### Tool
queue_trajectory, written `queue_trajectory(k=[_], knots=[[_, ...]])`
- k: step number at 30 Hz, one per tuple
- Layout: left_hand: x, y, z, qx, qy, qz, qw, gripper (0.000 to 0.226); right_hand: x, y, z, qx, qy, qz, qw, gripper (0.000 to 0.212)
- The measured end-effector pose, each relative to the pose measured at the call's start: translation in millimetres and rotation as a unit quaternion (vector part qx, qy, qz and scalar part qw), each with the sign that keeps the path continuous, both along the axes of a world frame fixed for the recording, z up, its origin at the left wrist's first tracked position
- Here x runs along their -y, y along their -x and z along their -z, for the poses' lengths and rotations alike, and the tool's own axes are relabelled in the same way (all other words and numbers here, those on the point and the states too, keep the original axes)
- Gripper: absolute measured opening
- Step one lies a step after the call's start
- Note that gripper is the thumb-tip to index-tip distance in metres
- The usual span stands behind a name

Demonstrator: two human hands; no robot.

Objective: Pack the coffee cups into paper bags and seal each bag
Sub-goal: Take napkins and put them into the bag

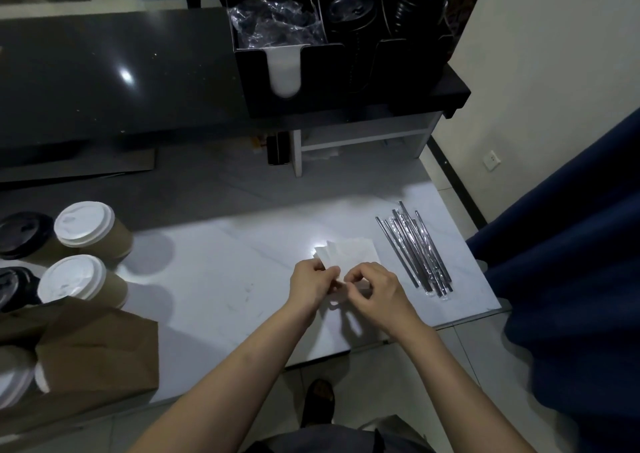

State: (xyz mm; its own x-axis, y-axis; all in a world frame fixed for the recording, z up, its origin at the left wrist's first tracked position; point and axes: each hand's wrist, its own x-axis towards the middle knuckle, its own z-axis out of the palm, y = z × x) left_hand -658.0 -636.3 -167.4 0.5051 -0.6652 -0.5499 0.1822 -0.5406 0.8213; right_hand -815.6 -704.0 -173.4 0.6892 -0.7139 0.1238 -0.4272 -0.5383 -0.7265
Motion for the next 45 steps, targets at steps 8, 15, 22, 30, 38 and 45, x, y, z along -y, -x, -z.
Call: queue_trajectory(k=[8, 15, 22, 30, 38, 45], knots=[[-13.2, -3.3, -9.2, 0.049, 0.067, 0.047, 0.995, 0.014, 10.2, 1.5, -2.5, 0.026, -0.094, 0.148, 0.984, 0.022], [-28.0, -11.3, -33.1, 0.113, 0.106, 0.056, 0.986, 0.016, 13.5, -13.1, -12.4, 0.112, -0.255, 0.189, 0.942, 0.058], [-46.8, -28.5, -65.4, 0.147, 0.155, 0.038, 0.976, 0.023, 7.6, -37.2, -35.7, 0.240, -0.407, 0.141, 0.870, 0.041], [-80.3, -57.7, -110.5, 0.199, 0.170, -0.036, 0.964, 0.035, -15.3, -79.2, -76.2, 0.288, -0.421, 0.089, 0.855, 0.020], [-122.3, -96.7, -148.8, 0.278, 0.198, -0.106, 0.934, 0.017, -54.9, -125.8, -127.8, 0.306, -0.417, 0.051, 0.854, 0.021], [-163.1, -133.4, -196.8, 0.281, 0.255, -0.120, 0.918, 0.014, -96.5, -166.1, -171.9, 0.320, -0.393, 0.039, 0.861, 0.031]])
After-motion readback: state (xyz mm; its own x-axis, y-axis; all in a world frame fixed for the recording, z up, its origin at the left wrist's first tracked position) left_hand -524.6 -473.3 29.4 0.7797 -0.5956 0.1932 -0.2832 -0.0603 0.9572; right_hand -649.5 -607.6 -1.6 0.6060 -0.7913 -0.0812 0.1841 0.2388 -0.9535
